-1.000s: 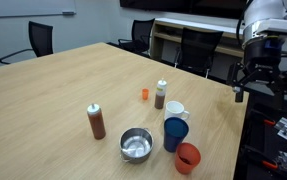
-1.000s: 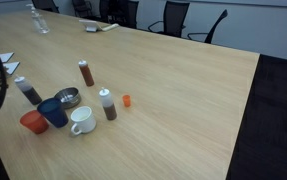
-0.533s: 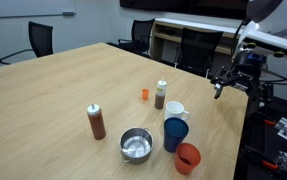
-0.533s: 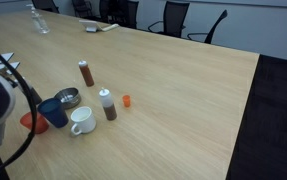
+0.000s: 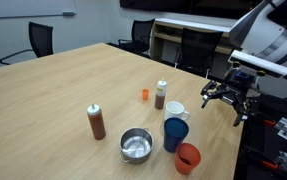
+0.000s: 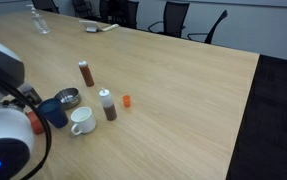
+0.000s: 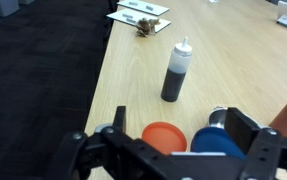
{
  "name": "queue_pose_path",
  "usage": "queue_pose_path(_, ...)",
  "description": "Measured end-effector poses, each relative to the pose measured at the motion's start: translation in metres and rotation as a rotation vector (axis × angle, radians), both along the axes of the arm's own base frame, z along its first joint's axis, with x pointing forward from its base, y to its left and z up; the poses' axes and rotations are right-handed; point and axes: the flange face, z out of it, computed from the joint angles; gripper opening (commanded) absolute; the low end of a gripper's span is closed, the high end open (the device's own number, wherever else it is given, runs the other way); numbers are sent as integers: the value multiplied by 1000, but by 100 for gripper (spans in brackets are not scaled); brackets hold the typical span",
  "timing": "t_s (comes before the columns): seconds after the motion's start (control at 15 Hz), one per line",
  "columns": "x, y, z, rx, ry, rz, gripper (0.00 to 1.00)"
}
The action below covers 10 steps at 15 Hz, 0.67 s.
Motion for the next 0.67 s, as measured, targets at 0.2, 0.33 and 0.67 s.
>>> queue_pose_path(0.2, 1, 0, 3, 0, -5, 0, 100)
queue_pose_path(0.33, 1, 0, 0, 10, 1, -4, 100)
queue_pose_path(0.67, -15, -11, -47, 163, 39, -78, 100)
